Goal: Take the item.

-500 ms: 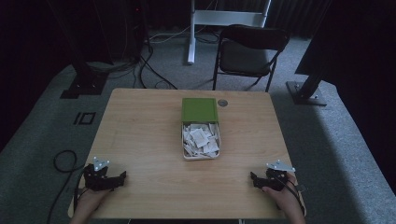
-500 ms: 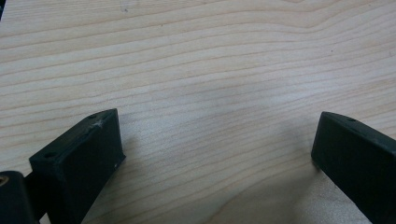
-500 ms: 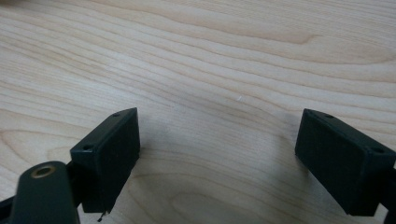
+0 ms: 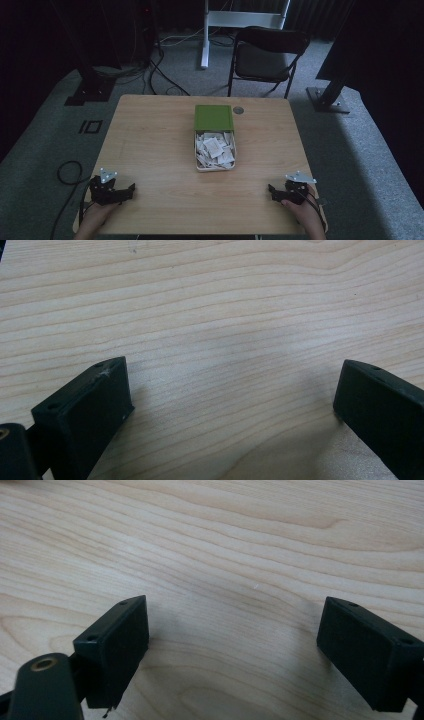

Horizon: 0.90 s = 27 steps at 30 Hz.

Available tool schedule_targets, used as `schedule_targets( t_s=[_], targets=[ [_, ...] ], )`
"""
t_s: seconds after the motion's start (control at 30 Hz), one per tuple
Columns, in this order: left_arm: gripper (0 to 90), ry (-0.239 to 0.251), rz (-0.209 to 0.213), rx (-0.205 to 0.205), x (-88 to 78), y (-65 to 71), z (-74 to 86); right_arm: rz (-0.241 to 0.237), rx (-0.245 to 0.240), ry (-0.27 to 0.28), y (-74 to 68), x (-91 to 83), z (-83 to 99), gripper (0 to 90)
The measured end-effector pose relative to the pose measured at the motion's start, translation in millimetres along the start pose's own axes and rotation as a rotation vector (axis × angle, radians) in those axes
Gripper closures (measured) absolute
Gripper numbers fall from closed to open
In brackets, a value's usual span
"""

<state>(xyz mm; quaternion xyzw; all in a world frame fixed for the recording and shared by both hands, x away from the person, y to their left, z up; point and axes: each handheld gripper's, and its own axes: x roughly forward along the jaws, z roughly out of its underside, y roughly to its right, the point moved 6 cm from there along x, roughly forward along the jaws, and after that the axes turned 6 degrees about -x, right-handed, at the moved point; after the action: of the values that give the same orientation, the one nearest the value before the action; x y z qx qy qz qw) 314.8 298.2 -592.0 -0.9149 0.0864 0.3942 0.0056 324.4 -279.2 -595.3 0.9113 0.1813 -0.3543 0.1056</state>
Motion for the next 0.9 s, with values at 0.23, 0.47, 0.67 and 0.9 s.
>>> schedule_targets(
  t_s=[0.23, 0.47, 0.67, 0.9],
  targets=[
    [2.8, 0.003, 0.003, 0.001, 0.0, 0.0, 0.1, -0.004, -0.003, 0.002, 0.3, -0.1, 0.1, 13.2],
    [2.7, 0.003, 0.003, 0.002, 0.1, 0.0, 0.1, 0.022, 0.023, 0.007, 1.4, 2.1, -2.8, 16.6],
    [2.7, 0.003, 0.003, 0.001, 0.1, 0.0, 0.1, 0.033, 0.045, -0.014, -1.1, 4.5, -9.2, 16.5],
    [2.7, 0.003, 0.003, 0.001, 0.1, 0.0, 0.1, 0.020, 0.016, 0.019, -14.3, 1.3, -35.9, 13.3]
  ],
)
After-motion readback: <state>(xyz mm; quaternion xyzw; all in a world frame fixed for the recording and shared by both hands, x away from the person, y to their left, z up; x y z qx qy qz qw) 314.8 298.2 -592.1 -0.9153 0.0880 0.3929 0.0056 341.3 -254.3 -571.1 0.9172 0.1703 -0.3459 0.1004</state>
